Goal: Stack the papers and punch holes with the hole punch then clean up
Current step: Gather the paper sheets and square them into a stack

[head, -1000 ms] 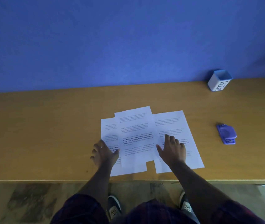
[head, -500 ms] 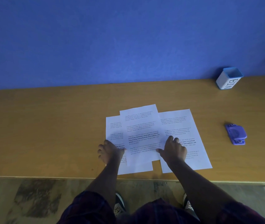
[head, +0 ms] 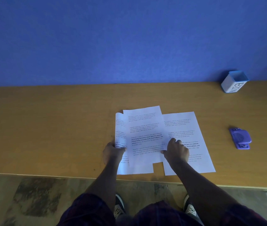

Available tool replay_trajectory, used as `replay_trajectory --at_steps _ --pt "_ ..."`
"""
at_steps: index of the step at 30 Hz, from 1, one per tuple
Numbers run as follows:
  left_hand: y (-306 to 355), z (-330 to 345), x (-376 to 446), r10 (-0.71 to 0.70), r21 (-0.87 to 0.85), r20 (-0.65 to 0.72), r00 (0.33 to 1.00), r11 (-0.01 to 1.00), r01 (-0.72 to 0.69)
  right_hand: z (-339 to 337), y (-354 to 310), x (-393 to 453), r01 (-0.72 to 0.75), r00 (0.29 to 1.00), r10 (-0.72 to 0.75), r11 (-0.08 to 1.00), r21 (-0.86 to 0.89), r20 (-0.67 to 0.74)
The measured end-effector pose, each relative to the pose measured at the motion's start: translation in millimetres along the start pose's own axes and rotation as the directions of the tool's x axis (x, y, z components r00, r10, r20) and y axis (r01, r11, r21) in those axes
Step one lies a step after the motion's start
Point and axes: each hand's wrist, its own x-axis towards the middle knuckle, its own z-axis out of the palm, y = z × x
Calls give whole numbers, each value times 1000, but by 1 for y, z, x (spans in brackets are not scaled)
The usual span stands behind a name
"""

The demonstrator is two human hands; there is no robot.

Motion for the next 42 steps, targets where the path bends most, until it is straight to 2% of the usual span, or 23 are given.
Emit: replay_trajectory --at_steps 5,11,20,24,27,32,38,42 --pt "-1 -3 4 31 -189 8 999 982 -29 1 0 0 -17 1000 17 1000 25 5" --pt "3 -1 4 -37 -407 48 998 912 53 2 0 -1 -15 1000 15 1000 22 2" --pt "7 9 1 -3 -452 169 986 888 81 6 9 -3 55 998 -55 998 -34 -5" --pt "6 13 3 3 -422 166 986 904 68 10 15 -1 74 997 -74 997 -15 37" --pt "4 14 4 20 -398 143 989 917 39 8 21 0 60 998 -61 997 52 15" --pt "2 11 5 23 -363 129 991 931 26 1 49 10 -56 993 68 991 121 -99" --pt "2 5 1 19 -318 140 990 948 27 1 88 18 -373 923 384 908 189 -19" --pt "2 3 -4 22 -276 152 988 961 21 2 93 21 -409 909 416 886 218 16"
